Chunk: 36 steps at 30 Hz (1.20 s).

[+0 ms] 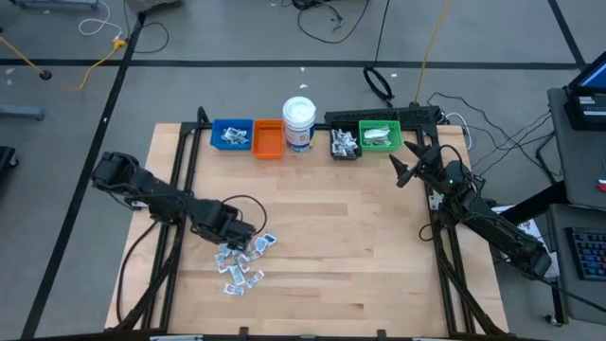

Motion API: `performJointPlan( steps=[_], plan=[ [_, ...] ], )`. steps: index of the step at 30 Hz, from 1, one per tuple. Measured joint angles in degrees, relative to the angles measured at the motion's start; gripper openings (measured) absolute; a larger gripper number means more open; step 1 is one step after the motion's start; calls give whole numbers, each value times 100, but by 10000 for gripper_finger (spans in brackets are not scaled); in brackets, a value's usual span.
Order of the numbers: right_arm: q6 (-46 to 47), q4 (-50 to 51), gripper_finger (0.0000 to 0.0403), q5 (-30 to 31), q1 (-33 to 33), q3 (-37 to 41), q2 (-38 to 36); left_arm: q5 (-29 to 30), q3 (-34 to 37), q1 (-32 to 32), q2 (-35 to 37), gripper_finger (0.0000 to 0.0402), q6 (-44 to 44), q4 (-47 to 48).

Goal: Pick & Place First Aid Supplies
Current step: Put the alcohol pad into the blue bin

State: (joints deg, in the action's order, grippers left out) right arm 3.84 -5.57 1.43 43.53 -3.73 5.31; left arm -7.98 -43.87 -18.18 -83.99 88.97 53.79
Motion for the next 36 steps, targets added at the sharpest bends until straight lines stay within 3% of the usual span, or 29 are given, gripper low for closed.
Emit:
performJointPlan(
  steps=[6,9,20,36],
  plan=[
    [0,1,352,0,0,1,1,-23,414,-65,0,242,98,-387],
    [0,-2,352,1,0,1,1,-172,535,-58,21,220,-25,-581],
    [0,1,352,0,0,0,1,-321,545,-57,24,14,-414,-713],
    [0,1,352,0,-1,0,0,-469,390,119,1053,4,-534,-458]
  ],
)
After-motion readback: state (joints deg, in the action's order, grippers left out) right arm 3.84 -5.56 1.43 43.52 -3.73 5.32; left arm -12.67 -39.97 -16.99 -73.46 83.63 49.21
